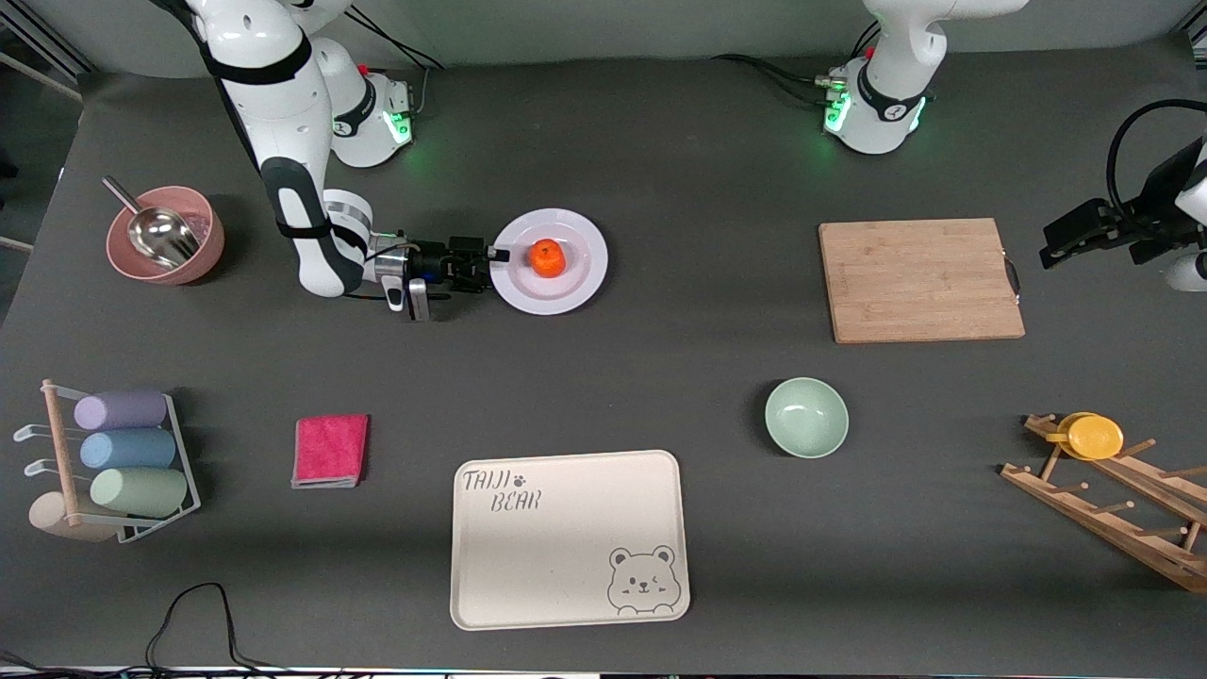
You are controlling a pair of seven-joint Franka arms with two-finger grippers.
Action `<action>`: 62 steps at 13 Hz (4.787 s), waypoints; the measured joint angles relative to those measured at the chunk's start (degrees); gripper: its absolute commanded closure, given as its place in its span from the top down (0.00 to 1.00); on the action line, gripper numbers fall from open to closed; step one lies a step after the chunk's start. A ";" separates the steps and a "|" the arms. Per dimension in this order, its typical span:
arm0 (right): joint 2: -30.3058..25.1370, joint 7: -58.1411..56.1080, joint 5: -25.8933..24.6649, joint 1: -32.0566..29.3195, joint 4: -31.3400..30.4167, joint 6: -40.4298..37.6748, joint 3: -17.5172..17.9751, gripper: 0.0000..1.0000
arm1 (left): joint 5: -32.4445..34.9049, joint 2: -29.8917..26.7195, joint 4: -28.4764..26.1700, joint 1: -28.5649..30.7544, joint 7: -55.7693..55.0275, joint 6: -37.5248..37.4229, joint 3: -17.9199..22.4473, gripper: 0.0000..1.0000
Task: Place orange and plate with both arms
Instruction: 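Reach the right gripper to the white plate rim and grasp it, then carry the plate with the right gripper onto the bear tray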
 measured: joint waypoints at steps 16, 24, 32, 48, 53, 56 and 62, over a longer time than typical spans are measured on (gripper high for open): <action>1.46 -0.10 0.32 0.49 0.69 -0.23 -1.55 0.00 | 0.00 0.04 -0.15 -0.10 0.01 -1.25 -0.39 1.00; -14.23 20.54 -14.51 0.25 5.32 -0.46 -11.63 0.00 | 0.38 0.31 -0.66 -0.09 3.75 -1.28 -0.48 1.00; -18.13 50.09 -16.95 -0.25 30.49 1.01 -13.20 0.00 | 1.43 0.32 -0.68 -0.09 4.18 -1.28 -0.48 1.00; 18.07 67.24 -5.75 -11.94 73.79 0.67 -10.59 0.00 | 0.92 0.32 -0.68 -0.09 4.40 -1.26 -0.61 1.00; 28.53 64.01 -3.71 -15.89 82.93 7.59 -2.28 0.00 | 0.71 0.33 -0.70 -0.08 4.41 -1.26 -0.59 1.00; 31.99 59.50 -3.61 -16.00 84.28 13.40 2.16 0.00 | 0.69 0.33 -0.71 -0.08 4.41 -1.26 -0.59 1.00; 38.02 50.64 -3.38 -19.28 86.32 13.98 6.11 0.00 | 0.68 0.33 -0.71 -0.08 4.41 -1.26 -0.59 1.00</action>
